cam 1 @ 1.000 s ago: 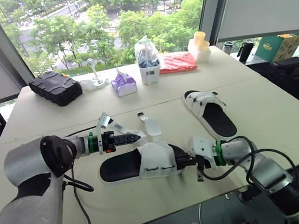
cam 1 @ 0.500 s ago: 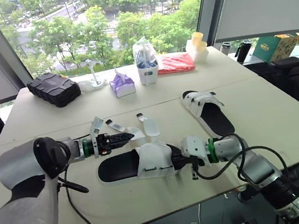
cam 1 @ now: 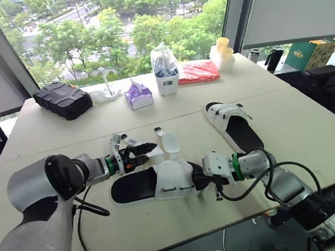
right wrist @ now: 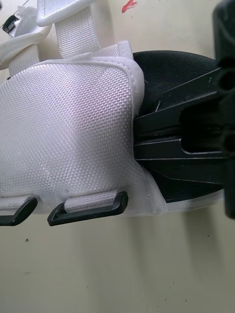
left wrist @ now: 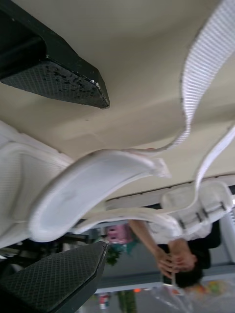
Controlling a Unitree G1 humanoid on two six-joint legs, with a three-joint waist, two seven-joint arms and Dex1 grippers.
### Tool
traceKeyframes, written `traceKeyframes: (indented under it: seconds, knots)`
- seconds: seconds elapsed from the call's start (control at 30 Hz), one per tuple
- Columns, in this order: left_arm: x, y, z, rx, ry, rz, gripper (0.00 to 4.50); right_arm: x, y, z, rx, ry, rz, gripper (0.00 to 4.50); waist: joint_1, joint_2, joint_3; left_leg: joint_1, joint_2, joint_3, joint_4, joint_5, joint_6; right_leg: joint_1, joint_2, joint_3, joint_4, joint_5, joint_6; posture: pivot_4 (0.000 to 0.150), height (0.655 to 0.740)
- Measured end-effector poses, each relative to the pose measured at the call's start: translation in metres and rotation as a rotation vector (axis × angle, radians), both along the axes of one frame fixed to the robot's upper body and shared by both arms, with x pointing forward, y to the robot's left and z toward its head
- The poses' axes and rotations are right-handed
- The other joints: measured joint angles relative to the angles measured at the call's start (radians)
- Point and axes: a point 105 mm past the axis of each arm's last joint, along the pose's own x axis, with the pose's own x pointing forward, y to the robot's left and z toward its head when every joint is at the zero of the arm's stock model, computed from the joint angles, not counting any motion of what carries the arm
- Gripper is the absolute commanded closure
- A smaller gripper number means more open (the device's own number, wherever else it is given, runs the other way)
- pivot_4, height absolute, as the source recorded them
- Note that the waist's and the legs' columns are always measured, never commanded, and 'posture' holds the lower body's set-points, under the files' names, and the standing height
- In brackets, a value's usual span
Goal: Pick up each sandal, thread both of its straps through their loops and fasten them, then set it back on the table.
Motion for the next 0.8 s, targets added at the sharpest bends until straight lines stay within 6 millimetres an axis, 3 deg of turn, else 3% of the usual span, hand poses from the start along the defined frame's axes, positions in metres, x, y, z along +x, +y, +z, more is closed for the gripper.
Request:
traceKeyframes:
  seconds: [0.33, 0.4, 0.53, 0.67, 0.8]
  knots:
    - [0.011, 0.008, 0.003, 0.067, -0.057, 0.068, 0.00, 0.000, 0.003, 0.000, -0.007, -0.007, 0.013, 4.43, -0.003, 0.000, 0.000, 0.003, 0.000, 0.001, -0.001, 0.000, 0.000, 0.002, 0.000, 0.001, 0.000, 0.000, 0.000, 0.150, 0.7400]
    - [0.015, 0.024, 0.010, 0.124, -0.116, 0.088, 0.00, 0.000, 0.004, 0.000, -0.006, -0.010, 0.018, 4.43, -0.005, -0.001, 0.001, 0.003, 0.000, 0.002, -0.002, 0.000, 0.000, 0.001, 0.000, 0.002, 0.000, 0.000, 0.000, 0.150, 0.7400]
    - [0.028, 0.063, 0.044, 0.247, -0.276, 0.181, 0.00, 0.001, 0.003, 0.000, -0.012, -0.013, 0.023, 4.43, -0.002, -0.002, 0.001, 0.003, 0.000, 0.002, -0.002, 0.000, 0.000, 0.001, 0.000, 0.002, 0.000, 0.000, 0.000, 0.150, 0.7400]
    - [0.043, 0.088, 0.043, 0.576, -0.490, 0.272, 0.00, 0.001, 0.003, 0.000, -0.018, -0.020, 0.028, 4.43, 0.001, -0.003, 0.000, 0.004, 0.000, 0.002, -0.002, 0.000, -0.001, 0.002, -0.001, 0.002, -0.001, 0.000, 0.000, 0.150, 0.7400]
    - [0.061, 0.109, 0.050, 0.862, -0.766, 0.501, 0.00, 0.003, 0.003, 0.000, -0.022, -0.022, 0.037, 4.43, 0.002, -0.004, 0.000, 0.004, 0.000, 0.003, -0.003, 0.000, -0.001, 0.000, -0.002, 0.003, 0.000, 0.000, -0.001, 0.150, 0.7400]
